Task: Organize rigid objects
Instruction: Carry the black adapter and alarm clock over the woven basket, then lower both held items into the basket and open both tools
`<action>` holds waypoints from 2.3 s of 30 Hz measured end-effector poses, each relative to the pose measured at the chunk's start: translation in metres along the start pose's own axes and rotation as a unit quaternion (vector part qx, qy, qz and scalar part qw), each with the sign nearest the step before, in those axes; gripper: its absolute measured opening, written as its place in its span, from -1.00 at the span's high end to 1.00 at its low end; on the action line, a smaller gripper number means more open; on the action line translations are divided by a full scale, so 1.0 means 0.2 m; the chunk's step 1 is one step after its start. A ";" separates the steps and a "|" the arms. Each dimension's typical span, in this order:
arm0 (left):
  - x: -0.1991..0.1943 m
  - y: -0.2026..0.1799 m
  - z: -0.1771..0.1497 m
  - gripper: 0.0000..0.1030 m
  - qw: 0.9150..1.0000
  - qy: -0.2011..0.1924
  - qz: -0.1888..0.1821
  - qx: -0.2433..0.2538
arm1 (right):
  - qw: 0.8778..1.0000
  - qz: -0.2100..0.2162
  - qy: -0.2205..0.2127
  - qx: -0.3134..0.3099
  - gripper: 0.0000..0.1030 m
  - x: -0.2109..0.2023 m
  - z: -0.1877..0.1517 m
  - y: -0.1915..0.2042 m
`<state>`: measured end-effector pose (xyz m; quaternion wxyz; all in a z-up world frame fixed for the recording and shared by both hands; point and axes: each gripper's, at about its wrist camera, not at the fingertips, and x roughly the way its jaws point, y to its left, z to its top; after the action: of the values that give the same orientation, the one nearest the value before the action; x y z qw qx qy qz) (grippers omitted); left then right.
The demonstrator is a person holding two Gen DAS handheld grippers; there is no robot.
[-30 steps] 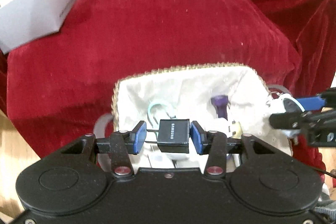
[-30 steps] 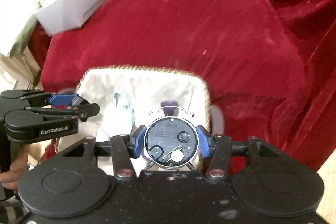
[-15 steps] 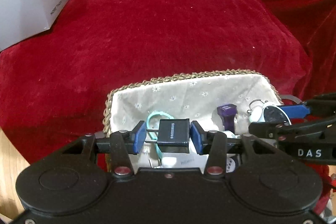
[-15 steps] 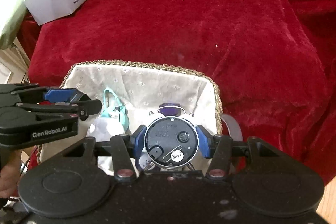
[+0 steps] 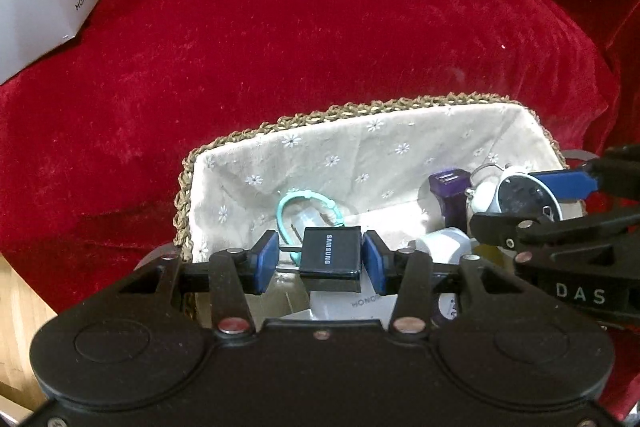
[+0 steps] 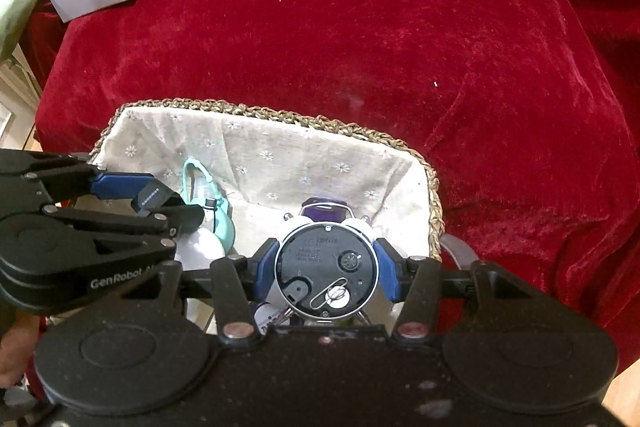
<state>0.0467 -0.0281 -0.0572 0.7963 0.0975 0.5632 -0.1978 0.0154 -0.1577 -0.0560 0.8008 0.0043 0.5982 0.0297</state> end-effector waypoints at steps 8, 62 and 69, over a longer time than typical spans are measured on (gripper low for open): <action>0.01 0.02 -0.01 0.11 1.000 0.009 0.000 -0.016 | 1.000 -0.009 0.003 -0.006 0.01 0.05 0.00 0.03; -0.47 -0.13 -0.27 -0.01 0.994 -0.105 0.030 -0.032 | 0.992 -0.003 -0.115 0.052 0.00 -0.56 -0.44 -0.09; -0.58 -0.19 -0.35 -0.10 0.993 -0.108 0.037 -0.036 | 0.986 -0.009 -0.151 0.070 -0.16 -0.75 -0.52 -0.08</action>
<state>-0.0631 -0.0128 0.0305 0.8622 0.0676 0.4767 -0.1573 -0.1266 -0.1844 0.0581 0.8801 0.0597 0.4705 -0.0205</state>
